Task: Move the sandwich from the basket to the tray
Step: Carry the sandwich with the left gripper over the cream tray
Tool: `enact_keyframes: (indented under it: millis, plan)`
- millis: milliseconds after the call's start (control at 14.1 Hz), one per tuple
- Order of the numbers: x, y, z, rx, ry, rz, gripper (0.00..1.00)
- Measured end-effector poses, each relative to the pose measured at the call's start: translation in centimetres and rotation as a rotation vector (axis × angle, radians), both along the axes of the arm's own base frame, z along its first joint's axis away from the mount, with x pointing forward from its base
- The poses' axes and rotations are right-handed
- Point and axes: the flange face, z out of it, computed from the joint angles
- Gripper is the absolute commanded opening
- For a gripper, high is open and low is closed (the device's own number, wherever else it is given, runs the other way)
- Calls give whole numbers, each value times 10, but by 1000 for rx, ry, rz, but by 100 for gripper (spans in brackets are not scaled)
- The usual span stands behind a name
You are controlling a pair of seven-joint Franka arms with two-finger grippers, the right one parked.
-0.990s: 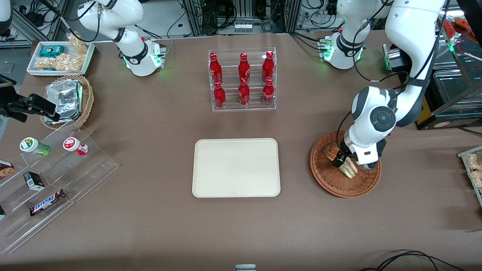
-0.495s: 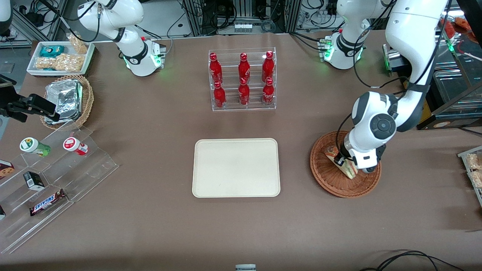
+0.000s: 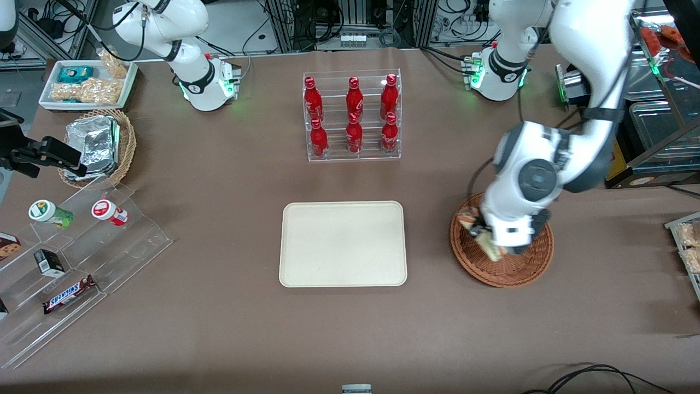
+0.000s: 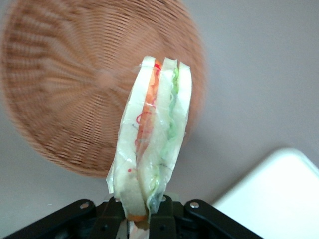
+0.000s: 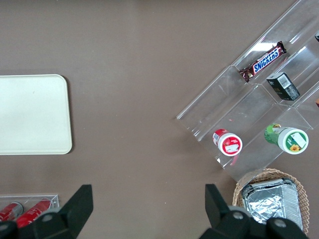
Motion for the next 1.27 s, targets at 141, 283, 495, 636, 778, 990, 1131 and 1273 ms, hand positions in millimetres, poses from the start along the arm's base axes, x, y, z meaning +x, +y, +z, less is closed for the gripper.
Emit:
enact_keyframes:
  millis: [141,283,495,636,778,990,1131,1273]
  plan:
    - [-2,-60,-6,-33,-26,-159,4]
    - [1,-119,-13,-69,-48,-258,3]
    - [-15,-209,-36,-106,-69,-384,3]
    - [-27,-250,-50,-121,-80,-449,3]
    - [-37,-274,-61,-131,-87,-485,4]
    - [-39,-280,-74,-138,-87,-491,4]
    - [-40,-286,-84,-159,-111,-489,4]
    - [-42,-290,-96,-165,-110,-492,8]
